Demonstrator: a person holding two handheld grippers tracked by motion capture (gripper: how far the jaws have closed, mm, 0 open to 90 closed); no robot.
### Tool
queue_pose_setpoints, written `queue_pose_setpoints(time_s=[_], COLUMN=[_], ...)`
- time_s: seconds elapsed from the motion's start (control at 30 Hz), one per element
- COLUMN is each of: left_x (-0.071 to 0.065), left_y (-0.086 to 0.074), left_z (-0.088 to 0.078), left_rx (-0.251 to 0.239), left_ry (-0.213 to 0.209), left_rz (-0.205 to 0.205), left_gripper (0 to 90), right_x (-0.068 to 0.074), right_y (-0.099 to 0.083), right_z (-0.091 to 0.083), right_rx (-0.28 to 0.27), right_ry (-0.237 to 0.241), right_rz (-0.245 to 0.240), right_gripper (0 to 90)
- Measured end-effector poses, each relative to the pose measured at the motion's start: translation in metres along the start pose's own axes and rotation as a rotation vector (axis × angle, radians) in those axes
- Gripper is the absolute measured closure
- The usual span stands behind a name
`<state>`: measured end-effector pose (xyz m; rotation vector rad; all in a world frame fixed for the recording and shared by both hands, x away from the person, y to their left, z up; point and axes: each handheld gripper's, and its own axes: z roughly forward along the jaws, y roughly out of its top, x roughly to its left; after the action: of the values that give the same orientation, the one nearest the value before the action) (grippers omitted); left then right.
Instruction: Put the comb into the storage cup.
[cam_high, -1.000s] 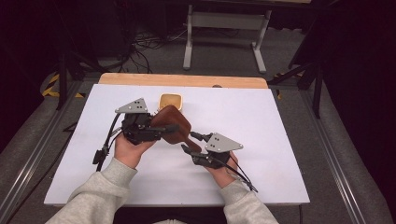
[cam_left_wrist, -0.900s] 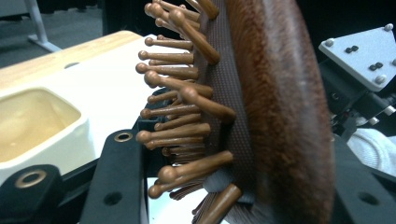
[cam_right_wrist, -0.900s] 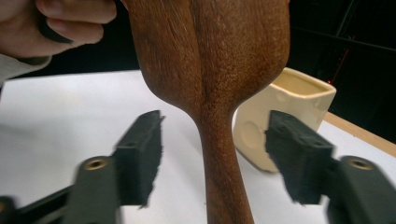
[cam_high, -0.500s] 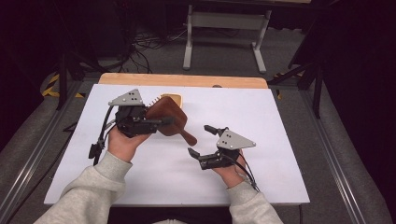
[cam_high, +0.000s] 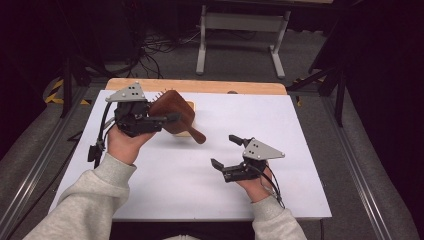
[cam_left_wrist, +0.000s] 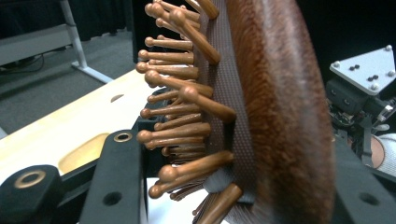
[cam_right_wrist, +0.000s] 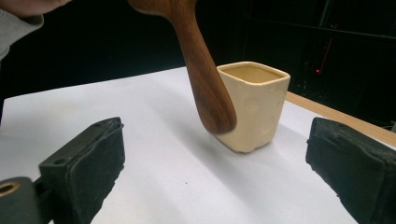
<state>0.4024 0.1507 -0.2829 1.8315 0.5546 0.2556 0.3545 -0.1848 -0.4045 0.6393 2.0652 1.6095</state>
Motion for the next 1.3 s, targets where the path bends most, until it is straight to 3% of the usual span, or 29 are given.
queue_pose_setpoints(time_s=[0.57,0.87,1.3], left_x=[0.014,0.021,0.035], left_y=[0.019,0.025,0.026], left_z=[-0.021,-0.024,-0.019], left_rx=[-0.074,-0.103,-0.113], left_ry=[0.073,0.111,0.211], left_rz=[-0.010,-0.015,-0.028], left_gripper=[53.1,52.3,51.6], right_x=[-0.013,-0.016,-0.018], right_y=[-0.013,-0.015,-0.015], right_z=[-0.006,-0.006,-0.008], right_rx=[0.025,0.030,0.020], right_ry=[-0.023,-0.026,-0.031], right_rz=[0.050,0.058,0.062], right_gripper=[5.0,5.1,5.1])
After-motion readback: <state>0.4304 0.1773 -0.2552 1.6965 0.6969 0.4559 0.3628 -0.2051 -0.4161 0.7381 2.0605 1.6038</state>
